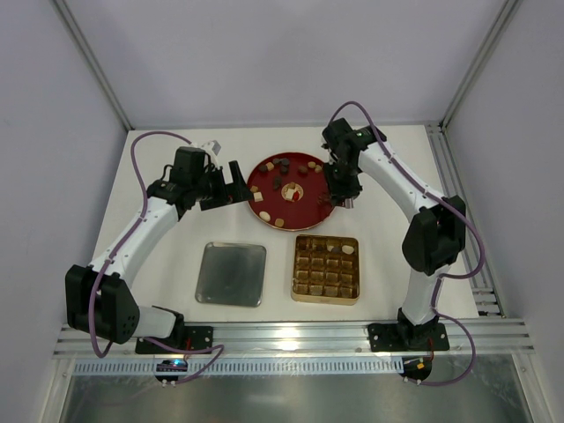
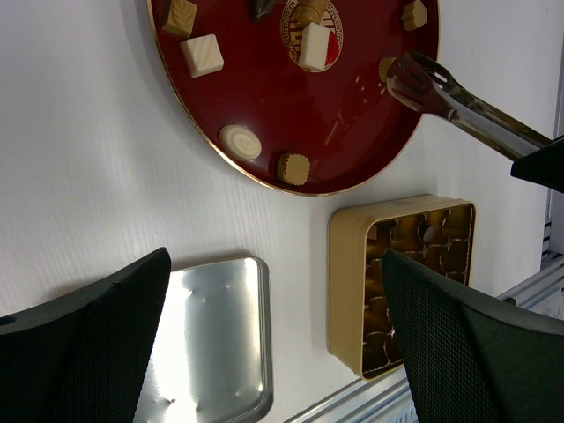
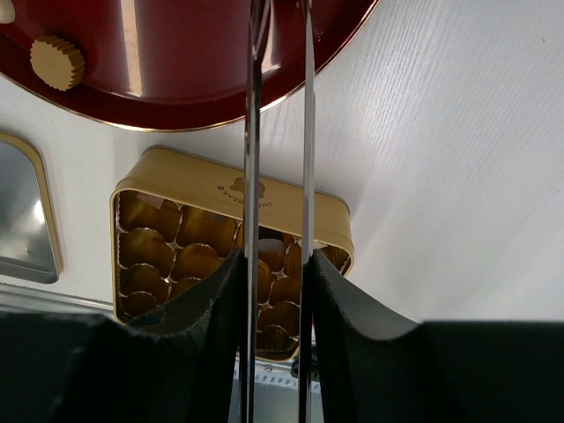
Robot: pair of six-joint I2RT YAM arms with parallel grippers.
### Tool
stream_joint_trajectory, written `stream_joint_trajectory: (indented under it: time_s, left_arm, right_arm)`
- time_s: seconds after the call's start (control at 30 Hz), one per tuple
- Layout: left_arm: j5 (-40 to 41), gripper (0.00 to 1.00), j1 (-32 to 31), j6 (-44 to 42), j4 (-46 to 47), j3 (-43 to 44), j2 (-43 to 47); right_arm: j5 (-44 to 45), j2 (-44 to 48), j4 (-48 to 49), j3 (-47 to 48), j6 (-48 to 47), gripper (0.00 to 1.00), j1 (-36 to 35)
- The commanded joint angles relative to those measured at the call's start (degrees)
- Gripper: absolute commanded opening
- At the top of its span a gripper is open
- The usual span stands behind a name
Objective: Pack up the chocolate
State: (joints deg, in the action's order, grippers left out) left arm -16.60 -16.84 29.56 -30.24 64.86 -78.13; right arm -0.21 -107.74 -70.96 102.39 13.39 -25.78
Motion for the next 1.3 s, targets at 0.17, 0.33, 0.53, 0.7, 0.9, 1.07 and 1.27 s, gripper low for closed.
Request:
stream_joint_trajectory:
  time_s: [0.17,0.33,0.53,0.7,0.9,1.07,1.27]
  left_arm:
    - [-0.98,1.00,0.32,-0.21,1.94,-0.17,0.61]
    - [-0.98,1.00,0.32,-0.21,1.85,-0.17,0.61]
    - [-0.89,1.00,0.32,-0.29,1.85,-0.09,0.52]
    - [-0.71,1.00,0.32,-0.38,1.85,-0.17,0.70]
    - [-0.80,1.00,0.32,-0.29,1.85,-0.17,0.70]
    - [-0.63,1.00,0.32,-0.38,1.85,-0.17,0.78]
    - [-0.80,1.00,0.32,-0.29,1.85,-0.17,0.87]
  right_arm:
    - [-0.23,2.10,0.65,0.79,-0.64,0.42,-0.32]
    - [-0.32,0.61,0.29,2.55,-0.64,0.42,-0.24]
    - [-0.41,-1.94,-0.32,5.19,-0.47,0.41,-0.32]
    - [-0.41,-2.21,-0.23,4.93,-0.64,0.41,-0.32]
    - [-0.41,-2.21,0.38,3.87,-0.64,0.41,-0.24]
    - [-0.32,-2.38,0.30,3.96,-0.56,0.41,-0.32]
    - [-0.23,-2.47,0.56,3.78,-0.56,0.40,-0.32]
